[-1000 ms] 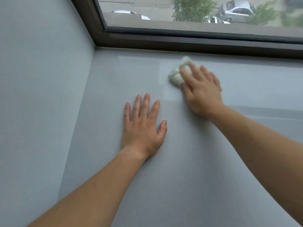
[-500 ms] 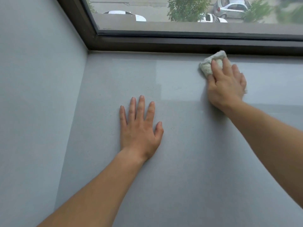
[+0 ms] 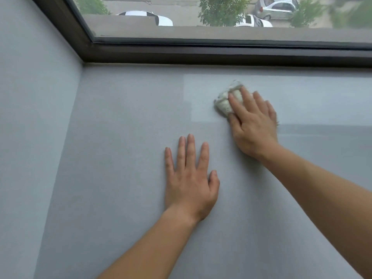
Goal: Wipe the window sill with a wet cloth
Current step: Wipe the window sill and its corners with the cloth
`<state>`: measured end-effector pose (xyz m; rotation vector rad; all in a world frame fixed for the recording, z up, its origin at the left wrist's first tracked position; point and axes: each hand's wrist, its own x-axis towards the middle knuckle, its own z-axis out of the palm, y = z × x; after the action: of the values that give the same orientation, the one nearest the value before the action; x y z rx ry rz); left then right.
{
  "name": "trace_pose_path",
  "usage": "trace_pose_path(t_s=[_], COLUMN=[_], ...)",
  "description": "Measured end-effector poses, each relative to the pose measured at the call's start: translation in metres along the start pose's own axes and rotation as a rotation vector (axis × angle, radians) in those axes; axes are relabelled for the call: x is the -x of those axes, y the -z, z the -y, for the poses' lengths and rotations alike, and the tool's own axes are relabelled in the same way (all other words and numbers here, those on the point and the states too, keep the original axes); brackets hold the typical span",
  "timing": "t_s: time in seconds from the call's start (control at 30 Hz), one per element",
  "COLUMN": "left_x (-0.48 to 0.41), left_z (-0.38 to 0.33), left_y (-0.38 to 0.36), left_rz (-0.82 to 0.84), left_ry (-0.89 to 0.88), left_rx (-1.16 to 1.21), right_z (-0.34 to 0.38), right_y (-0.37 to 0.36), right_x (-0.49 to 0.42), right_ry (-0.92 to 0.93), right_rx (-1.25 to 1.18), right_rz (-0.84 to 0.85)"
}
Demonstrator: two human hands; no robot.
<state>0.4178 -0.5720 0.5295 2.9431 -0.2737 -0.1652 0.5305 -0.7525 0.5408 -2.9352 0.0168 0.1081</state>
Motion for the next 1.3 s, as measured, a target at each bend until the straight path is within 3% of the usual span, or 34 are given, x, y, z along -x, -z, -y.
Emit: trace_pose_path(t_s=[0.1,0.2,0.27,0.4,0.47,0.63,0.83,0.9,1.03,1.23,1.3], left_x=[0.001,0.001,0.0,0.0,0.001,0.002,0.002,0.002,0.003,0.003,0.003], left_z=[-0.002,-0.004,-0.004,-0.003,-0.003,-0.005,-0.005,-0.005,-0.003,-0.005,-0.005], left_y=[0.0,0.0,0.0,0.0,0.0,-0.001,-0.001,0.0,-0.001,0.002,0.002], left_rz=[0.001,0.004,0.005,0.013,0.013,0.004,-0.006,-0.001,0.03,0.012,0.005], left_ry=[0.002,0.009,0.016,0.023,0.025,0.035,0.023,0.022,0.032,0.032,0.034], left_rx=[-0.01,-0.013,-0.012,-0.025,-0.028,-0.026,-0.019,-0.008,-0.022,0.016,0.038], right_z=[-0.028,-0.039,-0.023,-0.009,-0.029,-0.047,-0.03,-0.048,-0.042,-0.042,-0.054], right_y=[0.008,0.014,0.009,-0.001,0.005,0.008,-0.006,-0.003,-0.005,-0.01,-0.007], right_x=[-0.003,-0.016,-0.004,0.049,0.048,0.035,0.1,0.095,0.1,0.171,0.162], right_ry=[0.051,-0.166,-0.205,0.102,0.154,-0.16,0.23,0.188,-0.09,0.257,0.216], right_rx=[0.004,-0.062,-0.069,-0.008,-0.002,-0.045,0.013,0.021,-0.055,0.004,0.023], right_rz=[0.043,0.011,-0.014,0.034,0.062,0.013,0.056,0.044,-0.024,0.047,0.025])
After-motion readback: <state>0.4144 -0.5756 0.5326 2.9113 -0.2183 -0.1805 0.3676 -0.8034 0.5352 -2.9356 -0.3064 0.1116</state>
